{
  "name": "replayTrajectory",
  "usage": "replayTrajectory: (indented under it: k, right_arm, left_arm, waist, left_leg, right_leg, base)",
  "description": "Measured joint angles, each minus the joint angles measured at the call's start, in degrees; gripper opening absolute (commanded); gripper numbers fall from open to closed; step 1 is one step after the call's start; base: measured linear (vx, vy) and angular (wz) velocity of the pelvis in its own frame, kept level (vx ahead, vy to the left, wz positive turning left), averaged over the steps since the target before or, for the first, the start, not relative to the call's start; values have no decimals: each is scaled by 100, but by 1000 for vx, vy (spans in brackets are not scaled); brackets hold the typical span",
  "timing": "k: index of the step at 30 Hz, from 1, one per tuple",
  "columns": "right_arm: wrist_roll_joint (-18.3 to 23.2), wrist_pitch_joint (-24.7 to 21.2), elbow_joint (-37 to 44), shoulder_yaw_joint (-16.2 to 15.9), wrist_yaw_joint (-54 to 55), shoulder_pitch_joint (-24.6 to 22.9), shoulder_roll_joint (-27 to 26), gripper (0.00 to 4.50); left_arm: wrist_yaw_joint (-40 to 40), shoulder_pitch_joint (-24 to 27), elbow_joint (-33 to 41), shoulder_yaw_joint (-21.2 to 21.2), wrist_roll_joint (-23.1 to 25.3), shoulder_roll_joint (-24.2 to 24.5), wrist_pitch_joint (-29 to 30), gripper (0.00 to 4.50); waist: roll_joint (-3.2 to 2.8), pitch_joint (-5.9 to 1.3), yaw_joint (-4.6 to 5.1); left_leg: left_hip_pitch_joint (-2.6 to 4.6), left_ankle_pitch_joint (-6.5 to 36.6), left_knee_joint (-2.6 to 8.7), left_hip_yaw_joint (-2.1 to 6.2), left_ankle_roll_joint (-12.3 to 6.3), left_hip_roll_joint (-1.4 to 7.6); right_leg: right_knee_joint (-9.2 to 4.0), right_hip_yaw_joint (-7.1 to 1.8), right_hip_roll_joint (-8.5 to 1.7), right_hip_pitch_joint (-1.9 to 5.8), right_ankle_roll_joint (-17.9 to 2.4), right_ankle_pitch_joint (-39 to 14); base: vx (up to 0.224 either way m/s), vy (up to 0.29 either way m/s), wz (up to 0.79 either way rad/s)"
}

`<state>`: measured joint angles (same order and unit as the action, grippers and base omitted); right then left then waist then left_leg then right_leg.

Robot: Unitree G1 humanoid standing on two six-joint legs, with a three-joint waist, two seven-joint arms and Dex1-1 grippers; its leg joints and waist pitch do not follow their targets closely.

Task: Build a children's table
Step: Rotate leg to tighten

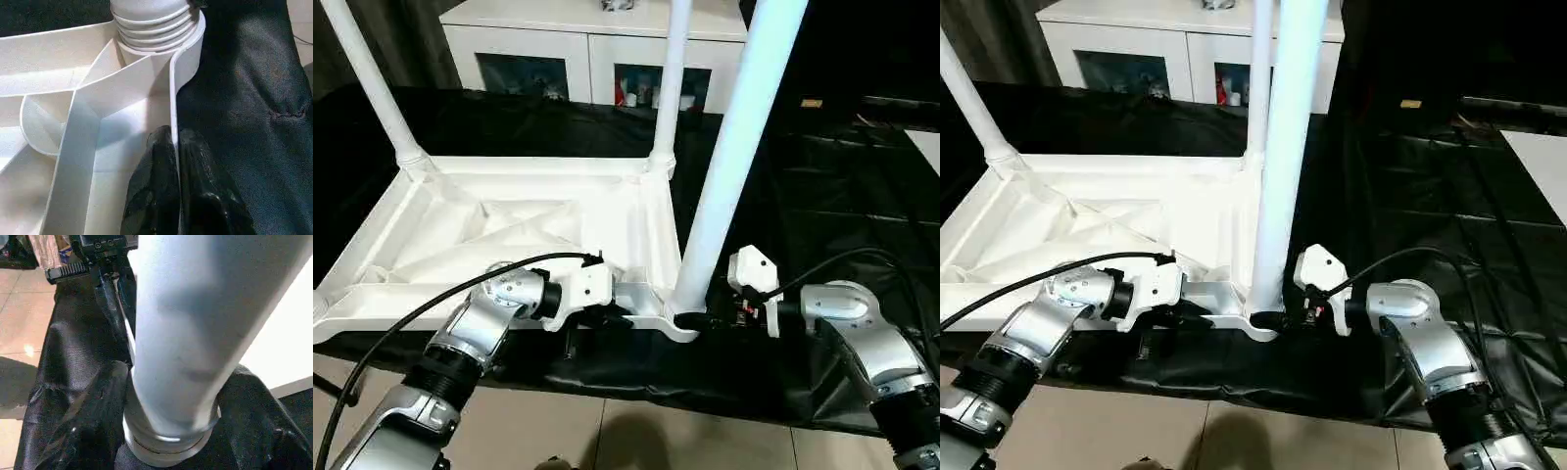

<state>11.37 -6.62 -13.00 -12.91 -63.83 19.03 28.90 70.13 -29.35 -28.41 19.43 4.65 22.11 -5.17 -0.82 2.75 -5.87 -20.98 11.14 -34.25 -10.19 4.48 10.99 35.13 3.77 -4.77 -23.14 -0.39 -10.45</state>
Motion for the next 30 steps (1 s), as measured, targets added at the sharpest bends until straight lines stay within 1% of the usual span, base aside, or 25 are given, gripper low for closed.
replayTrajectory:
  k: [4, 6, 9, 12, 15, 17, 19, 21, 23, 25, 28, 29, 30]
  right_arm:
    - [3, 46, -46, 5, 9, 0, -20, 238]
    - [3, 31, -131, 63, 160, -2, -144, 238]
    - [-7, 22, -366, 206, 738, 7, -486, 238]
    - [-53, -92, -587, 417, 1534, 94, -839, 230]
    - [-148, -360, -684, 729, 2739, 162, -1405, 219]
    - [-224, -465, -693, 809, 3215, 204, -1612, 213]
    - [-497, -500, -897, 974, 4432, 413, -2183, 212]
    - [-720, -448, -1116, 1178, 5591, 602, -2624, 209]
    - [-764, -434, -1225, 1263, 6127, 709, -2888, 209]
    - [-812, -419, -1317, 1311, 6389, 823, -3010, 209]
    - [-858, -382, -1327, 1314, 6343, 830, -3015, 209]
    - [-858, -366, -1318, 1316, 6277, 814, -2993, 240]
    - [-863, -327, -1286, 1316, 6186, 780, -2959, 258]
  left_arm:
    - [-46, -3, -21, 0, 0, -11, -10, 0]
    - [-106, -14, -70, -29, 5, -41, 4, 0]
    - [-384, -131, -274, -98, 47, -128, 154, 0]
    - [-886, -319, -493, -124, 195, -373, 402, 0]
    - [-1492, -665, -912, -154, 322, -731, 751, 0]
    - [-1721, -774, -1049, -170, 324, -876, 906, 0]
    - [-2292, -1129, -1530, -236, 387, -1191, 1095, 0]
    - [-2869, -1412, -1915, -291, 423, -1536, 1321, 0]
    - [-3173, -1491, -2045, -354, 400, -1736, 1368, 0]
    - [-3328, -1589, -2180, -385, 399, -1814, 1373, 0]
    - [-3343, -1601, -2194, -386, 398, -1814, 1345, 0]
    - [-3343, -1601, -2209, -385, 398, -1814, 1318, 0]
    - [-3343, -1601, -2223, -385, 402, -1809, 1268, 0]
  waist:
    - [0, -1, 0]
    - [5, -4, 12]
    - [7, -4, 65]
    - [14, -2, 138]
    - [24, 1, 187]
    - [25, 0, 205]
    - [29, 2, 232]
    - [27, 1, 235]
    - [25, 0, 225]
    - [25, 0, 218]
    - [23, -1, 211]
    - [23, -1, 210]
    - [23, -1, 213]
  left_leg:
    - [0, 0, 0, 0, 0, 0]
    - [3, 0, 0, 0, 0, 0]
    - [5, 0, -7, 0, 1, -1]
    - [7, 0, -15, 0, 1, -3]
    - [11, 0, -15, 0, 1, -5]
    - [9, 0, -16, 0, 1, -8]
    - [13, -1, -16, 1, 2, -9]
    - [0, -7, -14, 1, 7, -18]
    - [-1, -7, -14, 1, 7, -21]
    - [-9, -9, -11, 0, 1, -23]
    - [-11, -14, -11, -1, -10, -27]
    - [-11, -14, -10, -2, -11, -29]
    - [-10, -14, -7, -2, -12, -32]
  right_leg:
    - [2, 0, 0, 3, 0, 0]
    - [6, 0, 0, 7, -1, 1]
    - [6, -1, -1, 8, 4, 8]
    - [-3, -2, -2, 7, 14, 12]
    - [-6, -3, -3, 4, 17, 13]
    - [-2, -4, -6, 9, 18, 16]
    - [-3, -3, -6, -6, 13, 25]
    - [-6, -4, -13, -18, 10, 39]
    - [-10, -4, -17, -14, 1, 44]
    - [-19, -2, -18, -15, 7, 39]
    - [-21, -3, -23, -15, 11, 29]
    - [-21, -3, -25, -15, 11, 29]
    - [-21, -3, -28, -15, 11, 29]
  base:
    - [0, 0, 0]
    - [0, 0, 0]
    - [0, 0, 0]
    - [0, 0, 0]
    - [0, 0, 0]
    - [0, 0, 0]
    - [0, 0, 0]
    - [0, 0, 0]
    - [0, 0, 0]
    - [0, 0, 0]
    - [0, 0, 0]
    - [0, 0, 0]
    - [0, 0, 0]
